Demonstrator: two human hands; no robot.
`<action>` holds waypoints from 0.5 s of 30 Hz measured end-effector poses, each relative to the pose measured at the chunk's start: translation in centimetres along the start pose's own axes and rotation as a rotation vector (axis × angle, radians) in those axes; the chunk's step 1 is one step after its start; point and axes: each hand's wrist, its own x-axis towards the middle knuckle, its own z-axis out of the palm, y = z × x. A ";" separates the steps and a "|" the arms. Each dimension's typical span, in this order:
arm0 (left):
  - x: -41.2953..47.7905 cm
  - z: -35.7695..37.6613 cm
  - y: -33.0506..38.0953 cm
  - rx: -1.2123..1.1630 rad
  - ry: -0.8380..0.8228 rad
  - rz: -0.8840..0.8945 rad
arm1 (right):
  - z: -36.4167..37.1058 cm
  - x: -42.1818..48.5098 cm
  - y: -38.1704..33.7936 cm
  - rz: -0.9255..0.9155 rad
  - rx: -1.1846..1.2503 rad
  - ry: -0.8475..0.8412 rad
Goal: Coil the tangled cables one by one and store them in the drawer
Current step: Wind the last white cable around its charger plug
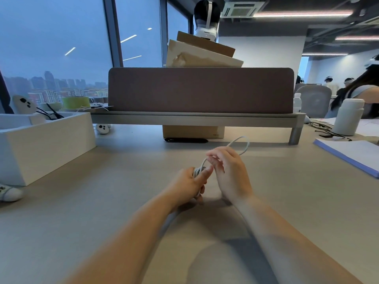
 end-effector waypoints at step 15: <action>-0.8 -0.1 1.2 -0.064 -0.096 0.122 | -0.2 -0.1 -0.3 0.237 0.104 -0.020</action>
